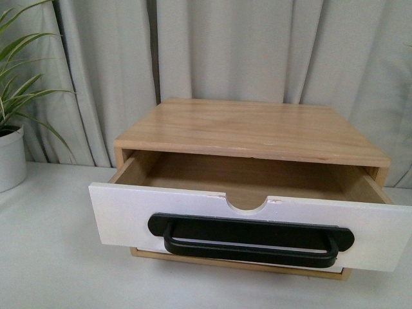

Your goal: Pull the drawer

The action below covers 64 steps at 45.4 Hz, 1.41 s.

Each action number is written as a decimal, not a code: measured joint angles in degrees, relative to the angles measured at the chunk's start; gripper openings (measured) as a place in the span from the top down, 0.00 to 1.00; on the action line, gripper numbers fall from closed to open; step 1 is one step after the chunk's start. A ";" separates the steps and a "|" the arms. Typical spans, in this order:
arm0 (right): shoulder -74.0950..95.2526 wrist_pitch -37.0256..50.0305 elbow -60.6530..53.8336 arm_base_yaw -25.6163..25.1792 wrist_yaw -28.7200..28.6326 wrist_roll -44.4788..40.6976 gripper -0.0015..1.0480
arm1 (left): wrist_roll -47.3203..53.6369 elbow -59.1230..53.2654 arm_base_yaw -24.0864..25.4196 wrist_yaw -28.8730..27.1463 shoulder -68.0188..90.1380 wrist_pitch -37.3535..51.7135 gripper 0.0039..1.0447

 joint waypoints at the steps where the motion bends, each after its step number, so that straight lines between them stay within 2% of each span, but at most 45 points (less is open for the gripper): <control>1: -0.52 0.09 -0.48 0.00 0.09 0.00 0.99 | 0.00 0.00 0.00 0.00 0.00 0.00 0.96; 22: -1.55 0.02 -1.84 0.00 0.04 0.02 0.99 | -0.02 -0.02 0.00 0.02 -0.04 0.00 0.96; 25: -1.55 0.02 -1.84 0.00 0.07 0.00 0.96 | -0.04 -0.02 0.00 0.02 -0.04 0.00 0.90; 34: -1.55 0.02 -1.84 0.00 0.04 0.02 0.67 | -0.04 -0.02 0.00 0.02 -0.04 0.00 0.61; 44: -1.55 0.02 -1.84 0.00 0.04 0.02 0.23 | -0.04 -0.02 0.00 0.02 -0.04 0.00 0.16; 48: -1.55 0.02 -1.84 0.00 0.04 0.02 0.10 | -0.04 -0.02 0.00 0.02 -0.04 0.00 0.05; 50: -1.55 0.02 -1.84 0.00 0.07 0.11 0.07 | -0.02 -0.02 0.00 0.02 -0.04 0.00 0.05; 53: -1.55 0.02 -1.84 0.00 0.04 0.13 0.09 | -0.04 -0.02 0.00 0.02 -0.04 0.00 0.06; 64: -1.55 0.02 -1.84 0.00 0.04 0.13 0.09 | -0.02 -0.02 0.00 0.02 -0.04 0.00 0.05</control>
